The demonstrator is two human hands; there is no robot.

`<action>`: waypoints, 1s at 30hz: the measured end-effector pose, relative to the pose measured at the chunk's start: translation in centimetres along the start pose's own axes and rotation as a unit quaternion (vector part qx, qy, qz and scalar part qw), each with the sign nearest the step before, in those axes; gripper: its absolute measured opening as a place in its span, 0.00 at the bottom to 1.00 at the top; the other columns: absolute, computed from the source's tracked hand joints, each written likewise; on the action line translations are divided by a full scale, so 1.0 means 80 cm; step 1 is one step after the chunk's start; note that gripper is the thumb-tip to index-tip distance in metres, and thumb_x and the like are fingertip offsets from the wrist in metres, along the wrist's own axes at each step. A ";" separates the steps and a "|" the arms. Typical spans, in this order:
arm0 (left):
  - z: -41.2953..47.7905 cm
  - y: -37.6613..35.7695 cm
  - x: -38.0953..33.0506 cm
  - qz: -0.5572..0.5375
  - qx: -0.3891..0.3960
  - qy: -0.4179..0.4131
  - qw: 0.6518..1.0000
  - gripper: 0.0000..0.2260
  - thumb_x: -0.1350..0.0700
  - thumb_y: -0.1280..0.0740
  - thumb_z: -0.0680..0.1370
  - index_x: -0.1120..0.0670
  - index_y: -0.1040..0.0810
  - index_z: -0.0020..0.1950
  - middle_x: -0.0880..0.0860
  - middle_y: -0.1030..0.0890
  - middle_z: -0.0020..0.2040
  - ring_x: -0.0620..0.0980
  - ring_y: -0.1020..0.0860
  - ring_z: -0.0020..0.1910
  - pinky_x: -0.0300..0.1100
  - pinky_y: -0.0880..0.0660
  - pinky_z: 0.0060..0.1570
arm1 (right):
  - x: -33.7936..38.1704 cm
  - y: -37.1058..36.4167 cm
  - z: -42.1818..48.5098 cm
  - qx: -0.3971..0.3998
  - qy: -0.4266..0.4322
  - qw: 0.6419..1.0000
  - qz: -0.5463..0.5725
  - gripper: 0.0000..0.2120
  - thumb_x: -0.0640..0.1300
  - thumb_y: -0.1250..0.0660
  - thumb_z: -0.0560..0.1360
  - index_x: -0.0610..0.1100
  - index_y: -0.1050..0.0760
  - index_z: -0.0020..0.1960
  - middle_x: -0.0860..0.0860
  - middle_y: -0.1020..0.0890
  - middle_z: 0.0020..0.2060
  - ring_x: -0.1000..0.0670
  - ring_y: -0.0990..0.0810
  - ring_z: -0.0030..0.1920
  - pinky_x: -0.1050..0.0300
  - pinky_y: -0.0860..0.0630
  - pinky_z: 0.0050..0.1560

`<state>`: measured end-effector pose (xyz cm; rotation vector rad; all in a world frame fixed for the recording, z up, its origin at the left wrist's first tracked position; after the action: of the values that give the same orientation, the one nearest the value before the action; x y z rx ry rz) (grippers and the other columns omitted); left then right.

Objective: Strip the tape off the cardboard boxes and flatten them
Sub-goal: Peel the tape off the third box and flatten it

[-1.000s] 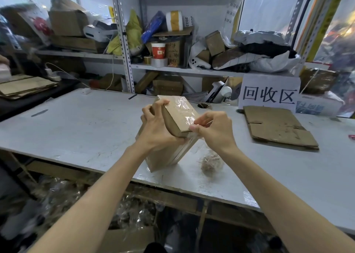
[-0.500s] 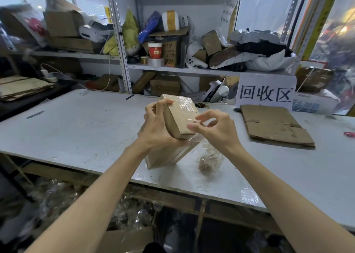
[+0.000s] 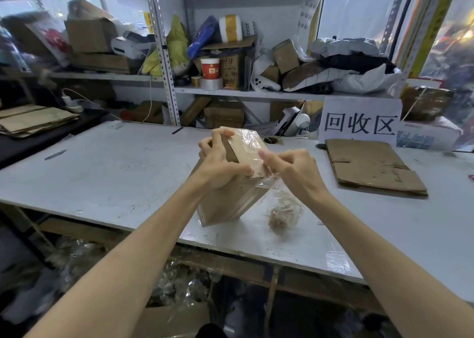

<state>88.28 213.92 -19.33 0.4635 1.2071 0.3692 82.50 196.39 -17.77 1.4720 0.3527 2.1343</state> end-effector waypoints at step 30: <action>-0.020 0.016 0.013 0.031 -0.002 0.019 0.999 0.37 0.42 0.23 0.58 0.33 0.43 0.56 0.48 0.43 0.60 0.52 0.41 0.64 0.44 0.34 0.61 | 0.021 -0.009 0.010 0.090 -0.009 0.991 -0.095 0.13 0.49 0.18 0.60 0.41 0.17 0.34 0.50 0.18 0.30 0.56 0.22 0.33 0.64 0.27 0.28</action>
<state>87.09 215.73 -19.93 0.4926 1.2302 0.4361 83.01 197.88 -16.50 1.4902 0.6672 1.9790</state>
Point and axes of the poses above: each hand's wrist, its own z-axis towards the middle knuckle, its own y-axis out of the back of the hand, x = y × z, the point moved 4 cm from there along z, towards the middle knuckle
